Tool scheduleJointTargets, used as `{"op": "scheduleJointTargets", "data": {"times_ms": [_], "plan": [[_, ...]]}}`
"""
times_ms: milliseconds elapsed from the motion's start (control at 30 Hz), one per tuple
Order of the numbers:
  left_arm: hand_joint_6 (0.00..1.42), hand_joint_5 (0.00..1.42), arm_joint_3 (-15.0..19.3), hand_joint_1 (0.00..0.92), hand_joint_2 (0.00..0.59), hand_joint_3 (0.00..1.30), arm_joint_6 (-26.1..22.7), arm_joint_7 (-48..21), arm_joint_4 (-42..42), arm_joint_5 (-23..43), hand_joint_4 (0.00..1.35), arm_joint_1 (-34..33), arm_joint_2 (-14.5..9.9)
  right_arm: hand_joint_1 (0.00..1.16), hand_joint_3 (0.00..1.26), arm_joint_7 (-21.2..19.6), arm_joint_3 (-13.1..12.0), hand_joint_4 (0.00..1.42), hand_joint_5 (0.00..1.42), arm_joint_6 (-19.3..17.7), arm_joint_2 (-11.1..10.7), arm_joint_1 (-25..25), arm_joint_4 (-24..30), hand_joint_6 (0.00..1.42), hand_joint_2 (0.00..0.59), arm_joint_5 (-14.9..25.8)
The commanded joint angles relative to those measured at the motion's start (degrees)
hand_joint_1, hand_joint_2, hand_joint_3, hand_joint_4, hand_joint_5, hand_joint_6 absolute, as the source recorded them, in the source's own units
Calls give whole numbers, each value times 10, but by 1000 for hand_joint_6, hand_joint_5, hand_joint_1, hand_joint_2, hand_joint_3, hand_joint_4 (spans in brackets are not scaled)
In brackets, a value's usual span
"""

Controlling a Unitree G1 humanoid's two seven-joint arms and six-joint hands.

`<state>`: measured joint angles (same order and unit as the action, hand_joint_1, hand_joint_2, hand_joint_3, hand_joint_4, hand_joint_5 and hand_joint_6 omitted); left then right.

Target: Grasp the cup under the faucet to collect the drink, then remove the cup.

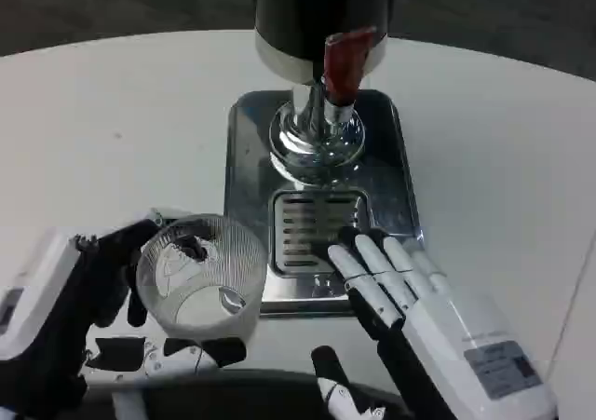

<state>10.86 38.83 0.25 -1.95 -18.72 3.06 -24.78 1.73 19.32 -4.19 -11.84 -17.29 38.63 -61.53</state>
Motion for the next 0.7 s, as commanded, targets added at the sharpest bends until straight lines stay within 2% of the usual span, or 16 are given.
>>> {"op": "scheduleJointTargets", "data": {"times_ms": [33, 700], "plan": [[1411, 1187, 1, 660, 12, 943, 10, 8, 1, 4, 1026, -8, 1, 313, 89, 7, -6, 0, 0, 2, 2, -3, 2, 0, 529, 7], [1411, 1187, 5, 660, 2, 943, 8, 23, 22, -6, 1026, -20, 4, 315, 105, 10, -11, 18, 0, 7, 7, -8, 5, 15, 528, 1]]}}
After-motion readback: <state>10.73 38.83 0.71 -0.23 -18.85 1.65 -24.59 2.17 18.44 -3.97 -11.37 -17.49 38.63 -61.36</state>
